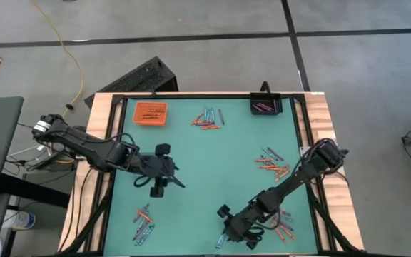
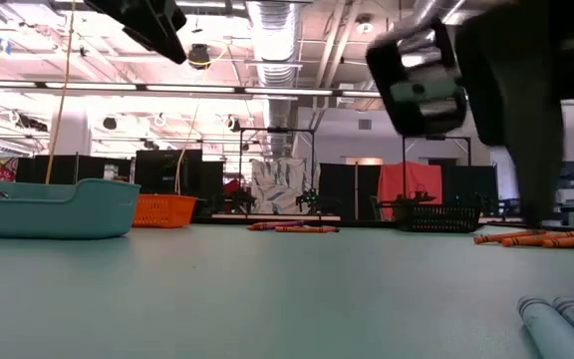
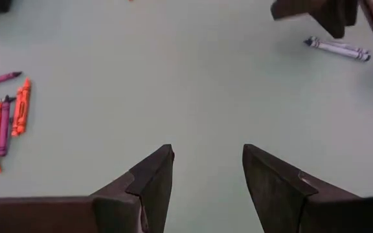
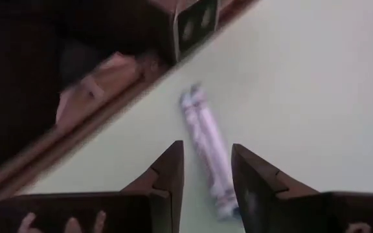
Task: Sort crayons
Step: Put the blue crayon into the blue bin
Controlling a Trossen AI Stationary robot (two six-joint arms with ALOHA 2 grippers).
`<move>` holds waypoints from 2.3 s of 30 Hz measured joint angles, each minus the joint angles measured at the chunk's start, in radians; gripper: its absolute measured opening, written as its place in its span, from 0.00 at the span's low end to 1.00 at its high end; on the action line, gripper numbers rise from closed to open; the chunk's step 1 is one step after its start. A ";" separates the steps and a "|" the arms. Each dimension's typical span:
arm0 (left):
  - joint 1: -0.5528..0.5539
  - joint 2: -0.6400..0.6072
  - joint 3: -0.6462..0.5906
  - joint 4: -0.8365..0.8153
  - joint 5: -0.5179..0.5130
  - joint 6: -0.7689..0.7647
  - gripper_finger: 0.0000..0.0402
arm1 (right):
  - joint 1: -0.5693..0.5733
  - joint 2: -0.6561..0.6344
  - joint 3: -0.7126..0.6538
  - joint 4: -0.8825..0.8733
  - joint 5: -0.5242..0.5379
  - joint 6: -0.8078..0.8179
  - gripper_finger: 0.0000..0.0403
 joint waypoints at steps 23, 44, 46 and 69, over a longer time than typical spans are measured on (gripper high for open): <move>-0.008 0.000 0.000 0.026 -0.016 0.014 0.44 | 0.003 0.059 0.011 -0.026 -0.010 0.031 0.22; -0.007 0.000 0.000 0.029 -0.017 0.013 0.44 | 0.009 0.059 0.107 -0.246 -0.090 0.026 0.01; -0.010 0.000 0.000 0.029 -0.017 0.013 0.44 | 0.013 0.059 0.133 -0.298 -0.088 0.020 0.01; -0.124 0.231 0.000 0.191 -0.033 0.006 0.44 | 0.011 -0.025 0.405 -0.717 0.430 -0.091 0.00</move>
